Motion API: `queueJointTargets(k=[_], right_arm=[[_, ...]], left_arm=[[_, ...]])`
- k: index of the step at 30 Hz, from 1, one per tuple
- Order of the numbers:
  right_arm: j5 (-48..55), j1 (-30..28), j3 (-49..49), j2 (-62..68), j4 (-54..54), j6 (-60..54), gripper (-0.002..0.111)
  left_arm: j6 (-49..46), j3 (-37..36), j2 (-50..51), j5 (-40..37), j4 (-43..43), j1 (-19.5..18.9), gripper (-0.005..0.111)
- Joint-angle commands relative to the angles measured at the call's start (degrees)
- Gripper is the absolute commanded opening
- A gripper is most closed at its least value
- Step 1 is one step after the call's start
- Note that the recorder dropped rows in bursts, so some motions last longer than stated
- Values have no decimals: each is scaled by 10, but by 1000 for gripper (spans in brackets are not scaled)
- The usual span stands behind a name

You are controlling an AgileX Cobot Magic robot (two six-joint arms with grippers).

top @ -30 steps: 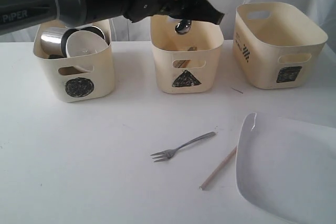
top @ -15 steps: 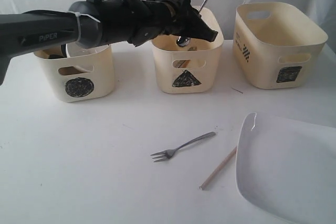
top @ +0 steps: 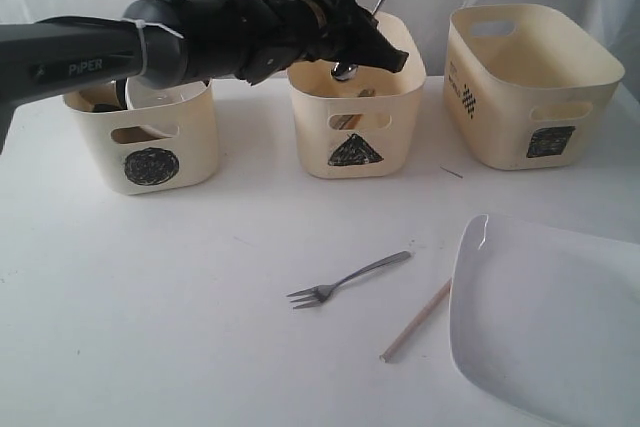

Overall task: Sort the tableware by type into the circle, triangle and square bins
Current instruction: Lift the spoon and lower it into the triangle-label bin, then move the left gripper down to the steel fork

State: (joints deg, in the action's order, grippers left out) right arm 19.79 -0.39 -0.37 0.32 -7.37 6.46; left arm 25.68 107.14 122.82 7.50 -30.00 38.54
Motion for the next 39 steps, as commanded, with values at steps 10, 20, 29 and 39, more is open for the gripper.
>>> queueJointTargets(k=[10,20,29,39], right_arm=[[-1,-2,4,-3,1,-2,0],[-1,-2,4,-3,1,-2,0],[-1,-2,4,-3,1,-2,0],[-1,-2,4,-3,1,-2,0]], left_arm=[[-2,3,-2,20,-5,-7,0],[11,3,-2,11,-5,-6,7],[30,3,-3,-17,1,-6,40],[-11,3,-50,-167,12,35,40]])
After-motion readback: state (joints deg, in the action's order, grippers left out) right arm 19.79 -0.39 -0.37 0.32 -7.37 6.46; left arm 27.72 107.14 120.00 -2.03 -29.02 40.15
